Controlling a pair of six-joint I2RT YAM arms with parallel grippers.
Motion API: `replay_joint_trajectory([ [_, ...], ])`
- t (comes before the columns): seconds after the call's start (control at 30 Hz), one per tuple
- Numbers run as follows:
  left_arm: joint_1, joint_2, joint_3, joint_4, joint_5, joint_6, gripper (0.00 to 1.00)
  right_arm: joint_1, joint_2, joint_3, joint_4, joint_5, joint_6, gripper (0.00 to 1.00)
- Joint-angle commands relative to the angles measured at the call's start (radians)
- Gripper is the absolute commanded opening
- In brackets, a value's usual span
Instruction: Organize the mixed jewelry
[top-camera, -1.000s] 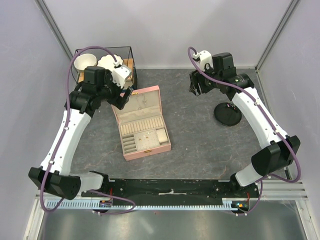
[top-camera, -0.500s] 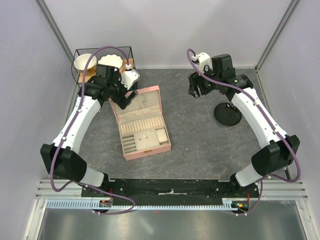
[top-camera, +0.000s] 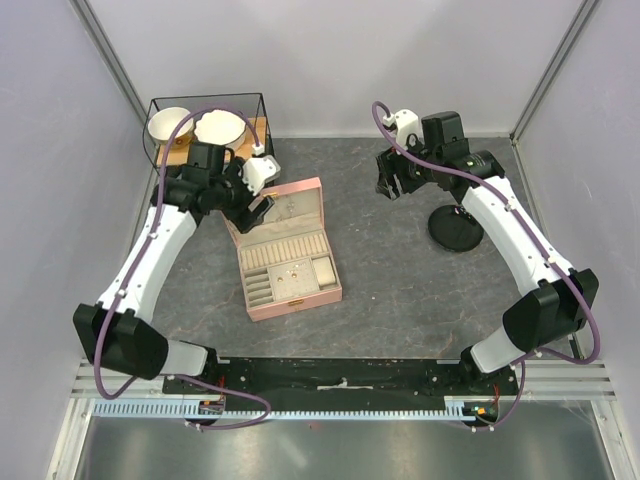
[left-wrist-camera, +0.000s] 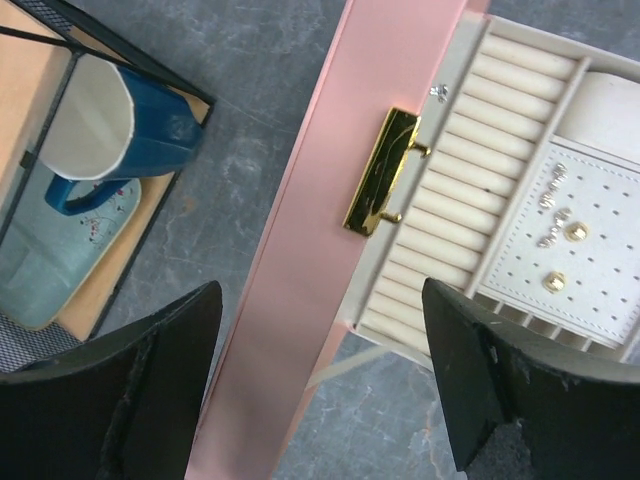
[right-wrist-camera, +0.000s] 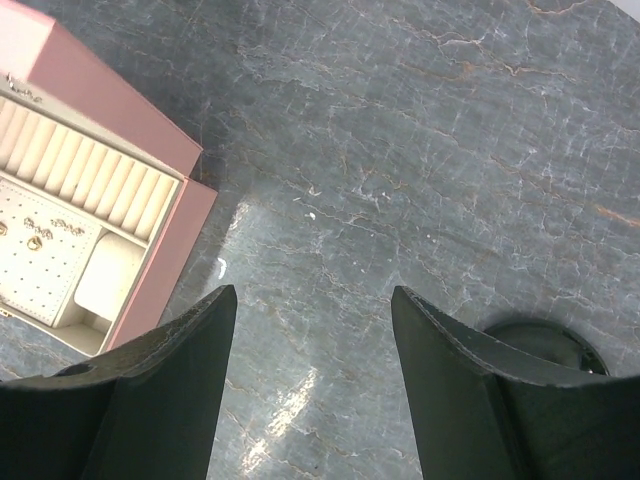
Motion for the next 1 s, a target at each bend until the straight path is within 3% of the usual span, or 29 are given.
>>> replay_joint_trajectory([
  [0.0, 0.004, -0.104, -0.066, -0.045, 0.067, 0.011, 0.87, -0.001, -0.027, 0.004, 0.017, -0.022, -0.008, 0.72],
  [0.4, -0.042, -0.237, -0.249, -0.103, 0.130, -0.025, 0.85, -0.001, -0.028, -0.004, 0.016, -0.031, -0.007, 0.72],
  [0.97, -0.193, -0.279, -0.424, -0.163, 0.108, -0.064, 0.86, 0.000, -0.060, -0.041, 0.020, -0.022, -0.011, 0.73],
])
